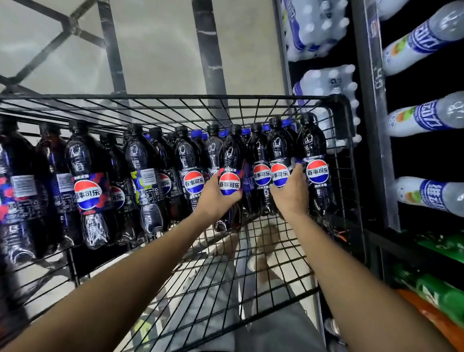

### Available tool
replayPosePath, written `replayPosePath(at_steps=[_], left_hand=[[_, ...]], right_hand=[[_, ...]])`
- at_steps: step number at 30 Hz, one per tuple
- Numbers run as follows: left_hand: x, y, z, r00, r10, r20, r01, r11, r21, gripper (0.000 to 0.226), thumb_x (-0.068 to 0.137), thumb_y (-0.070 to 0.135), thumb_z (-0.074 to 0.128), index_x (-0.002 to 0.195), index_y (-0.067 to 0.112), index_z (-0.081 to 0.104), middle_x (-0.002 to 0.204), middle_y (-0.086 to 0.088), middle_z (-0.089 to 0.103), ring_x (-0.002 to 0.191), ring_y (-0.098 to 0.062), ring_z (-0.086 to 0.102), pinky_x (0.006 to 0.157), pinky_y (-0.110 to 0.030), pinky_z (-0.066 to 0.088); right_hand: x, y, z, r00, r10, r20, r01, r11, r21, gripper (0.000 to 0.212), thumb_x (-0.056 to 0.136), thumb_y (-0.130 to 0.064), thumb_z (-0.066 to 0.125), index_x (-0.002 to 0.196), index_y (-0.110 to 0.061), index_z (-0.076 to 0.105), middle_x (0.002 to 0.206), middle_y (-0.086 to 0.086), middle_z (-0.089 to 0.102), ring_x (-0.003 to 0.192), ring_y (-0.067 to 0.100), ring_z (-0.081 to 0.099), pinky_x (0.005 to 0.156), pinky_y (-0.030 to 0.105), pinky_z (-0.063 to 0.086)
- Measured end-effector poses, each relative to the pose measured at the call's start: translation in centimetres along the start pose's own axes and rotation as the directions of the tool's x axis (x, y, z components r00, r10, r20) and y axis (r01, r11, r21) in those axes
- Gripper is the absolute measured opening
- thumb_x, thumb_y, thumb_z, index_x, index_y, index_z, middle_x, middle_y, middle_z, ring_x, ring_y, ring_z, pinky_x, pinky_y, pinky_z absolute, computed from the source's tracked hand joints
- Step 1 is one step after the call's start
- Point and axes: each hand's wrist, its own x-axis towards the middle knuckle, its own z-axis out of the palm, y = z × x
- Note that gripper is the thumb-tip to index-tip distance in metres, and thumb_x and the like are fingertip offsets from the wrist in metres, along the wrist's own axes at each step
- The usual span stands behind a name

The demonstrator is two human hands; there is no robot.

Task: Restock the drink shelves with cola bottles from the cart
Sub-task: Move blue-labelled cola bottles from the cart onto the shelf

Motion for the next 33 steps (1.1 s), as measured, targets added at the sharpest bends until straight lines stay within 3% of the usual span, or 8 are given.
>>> replayPosePath(at_steps=[5,10,13,16,18,24,28,33], left_hand=[[-0.3,0.2,0.0,0.999,-0.033,0.026,0.033,0.999,0.024,0.077,0.083,0.021,0.074,0.146,0.015,0.031,0.092,0.012,0.060,0.073,-0.001,0.063,0.056,-0.010,0.048],[-1.4,1.2,0.7,0.999,-0.011,0.033,0.010,1.000,0.029,0.081,0.087,0.024,0.070,0.151,0.017,0.021,0.097,0.007,0.059,0.080,-0.010,0.064,0.062,-0.018,0.053],[-2.2,1.9,1.6,0.999,0.028,0.031,-0.029,0.999,0.039,0.065,0.087,0.024,0.069,0.140,0.014,0.033,0.100,0.005,0.059,0.082,-0.010,0.062,0.060,-0.016,0.053],[-3.5,2.9,2.6,0.997,0.072,0.026,-0.074,0.996,0.050,0.062,0.086,0.024,0.071,0.137,0.008,0.038,0.112,-0.009,0.063,0.095,-0.022,0.065,0.083,-0.036,0.057],[-4.5,3.6,3.0,0.990,0.136,0.021,-0.138,0.987,0.079,0.065,0.086,0.023,0.071,0.140,0.008,0.039,0.113,-0.007,0.063,0.097,-0.018,0.064,0.088,-0.033,0.055],[-10.0,6.0,3.5,0.957,0.287,0.047,-0.290,0.955,0.067,0.065,0.087,0.020,0.069,0.141,0.014,0.034,0.109,0.003,0.062,0.088,0.002,0.062,0.067,-0.011,0.049],[-16.0,7.0,4.0,0.873,0.487,0.016,-0.486,0.866,0.119,0.034,0.086,0.012,0.067,0.111,0.020,0.047,0.087,0.013,0.059,0.063,0.018,0.057,0.054,0.000,0.040],[-24.2,6.5,4.7,0.811,0.582,0.052,-0.583,0.800,0.138,0.027,0.089,0.015,0.062,0.111,0.016,0.046,0.084,0.006,0.058,0.057,0.013,0.056,0.052,-0.003,0.041]], right_hand=[[0.4,0.1,-0.5,0.996,0.044,0.073,-0.049,0.997,0.060,0.088,0.085,-0.019,0.073,0.151,-0.003,0.018,0.154,0.015,0.029,0.139,0.030,0.034,0.112,0.045,0.034],[-0.8,1.6,-0.9,0.986,-0.009,0.166,-0.027,0.976,0.215,0.091,0.081,-0.012,0.075,0.152,-0.009,0.018,0.154,0.011,0.029,0.139,0.027,0.034,0.114,0.042,0.033],[-2.2,2.7,-1.1,0.988,-0.014,0.154,-0.042,0.936,0.351,0.082,0.077,-0.008,0.077,0.143,-0.013,0.030,0.141,0.007,0.046,0.127,0.024,0.047,0.107,0.037,0.040],[-4.2,3.3,-1.6,0.993,-0.017,0.120,-0.045,0.868,0.495,0.070,0.073,-0.005,0.077,0.128,-0.021,0.038,0.120,-0.001,0.055,0.108,0.016,0.055,0.088,0.026,0.041],[-5.7,3.7,-2.2,0.994,-0.028,0.108,-0.039,0.818,0.574,0.069,0.072,-0.005,0.078,0.122,-0.026,0.035,0.113,-0.005,0.055,0.102,0.011,0.056,0.085,0.024,0.041],[-10.9,4.4,-5.4,0.994,-0.106,-0.020,0.088,0.691,0.717,0.064,0.070,-0.004,0.078,0.123,-0.019,0.045,0.099,-0.010,0.060,0.077,-0.016,0.057,0.059,0.001,0.040],[-15.9,5.6,-8.3,0.976,-0.175,-0.129,0.211,0.615,0.760,0.052,0.072,-0.007,0.079,0.114,-0.017,0.051,0.095,-0.009,0.062,0.071,-0.013,0.059,0.060,0.005,0.043],[-23.8,8.6,-11.0,0.938,-0.276,-0.210,0.332,0.541,0.773,0.033,0.078,-0.017,0.076,0.102,-0.026,0.055,0.094,-0.006,0.066,0.069,-0.010,0.062,0.060,0.006,0.045]])
